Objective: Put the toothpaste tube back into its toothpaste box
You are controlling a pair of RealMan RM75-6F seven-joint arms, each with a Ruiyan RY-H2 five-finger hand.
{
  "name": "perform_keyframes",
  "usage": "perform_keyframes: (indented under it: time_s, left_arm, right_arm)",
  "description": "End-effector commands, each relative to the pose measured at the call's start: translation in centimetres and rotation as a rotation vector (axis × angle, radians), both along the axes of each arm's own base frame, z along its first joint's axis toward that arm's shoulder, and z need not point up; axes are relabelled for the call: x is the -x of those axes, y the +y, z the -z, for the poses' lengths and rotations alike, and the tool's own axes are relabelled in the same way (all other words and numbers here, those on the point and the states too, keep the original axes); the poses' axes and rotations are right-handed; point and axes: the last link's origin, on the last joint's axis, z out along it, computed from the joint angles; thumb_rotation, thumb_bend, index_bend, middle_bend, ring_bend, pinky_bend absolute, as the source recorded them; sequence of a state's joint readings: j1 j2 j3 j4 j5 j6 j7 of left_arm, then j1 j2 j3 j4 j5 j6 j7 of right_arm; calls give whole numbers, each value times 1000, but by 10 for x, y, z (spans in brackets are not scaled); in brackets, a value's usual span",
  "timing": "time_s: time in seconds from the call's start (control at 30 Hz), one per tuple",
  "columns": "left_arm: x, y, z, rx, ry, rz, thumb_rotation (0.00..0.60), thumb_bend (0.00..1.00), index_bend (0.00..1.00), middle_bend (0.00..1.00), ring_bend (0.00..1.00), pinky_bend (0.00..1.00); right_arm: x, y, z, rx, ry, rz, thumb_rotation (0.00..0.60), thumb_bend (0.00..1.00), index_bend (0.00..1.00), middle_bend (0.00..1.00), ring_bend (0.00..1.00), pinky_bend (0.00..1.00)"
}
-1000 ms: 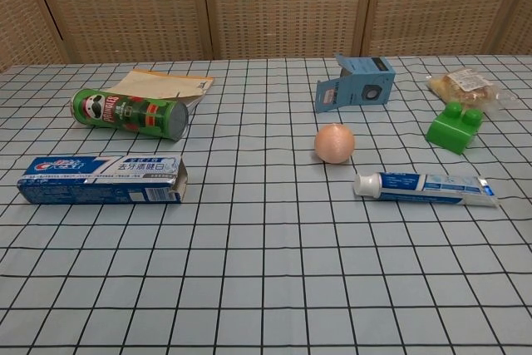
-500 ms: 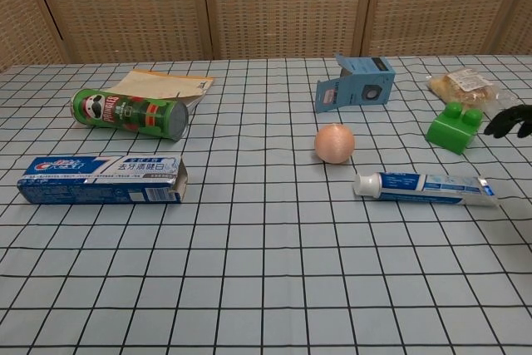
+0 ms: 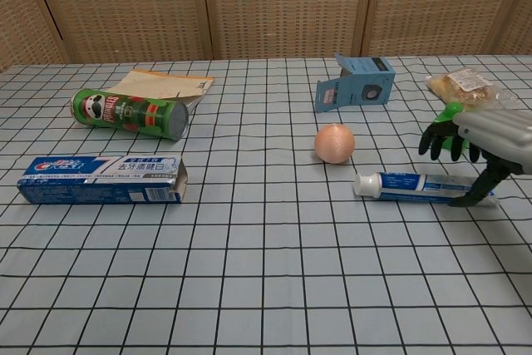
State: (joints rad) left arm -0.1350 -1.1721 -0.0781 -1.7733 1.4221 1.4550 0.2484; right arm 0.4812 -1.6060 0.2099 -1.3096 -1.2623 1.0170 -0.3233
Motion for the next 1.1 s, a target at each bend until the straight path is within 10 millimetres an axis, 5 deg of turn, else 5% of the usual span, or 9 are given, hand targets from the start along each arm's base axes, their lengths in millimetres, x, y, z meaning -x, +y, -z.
perform_keyframes:
  time_s: [0.03,0.47,0.7,0.83,1.1]
  left_arm:
    - [0,1,0,0,-3,-2,600,0,0,0,0,0]
    - [0,1,-1,3,-7,-5,600,0,0,0,0,0]
    - [1,1,-1,7,-9,-7,600,0,0,0,0,0]
    - [1,1,0,9,-8,-9,600,0,0,0,0,0]
    - [2,6,6,34,1,-12,600,0,0,0,0,0]
  right_arm:
    - [-4,-4,6,-1,4,5,600,259,386,455,445,490]
    - [-7,-2,22,-26,35,3,600,340,424,473,459,490]
    - [3,-3,23,-30,61,24,600,486,548,594,568,544]
    - [6,-3,19,-29,64,32,600,567,616,652,625,624]
    - [3,4,-4,-18,-20,13,600,608,635,670,642,629]
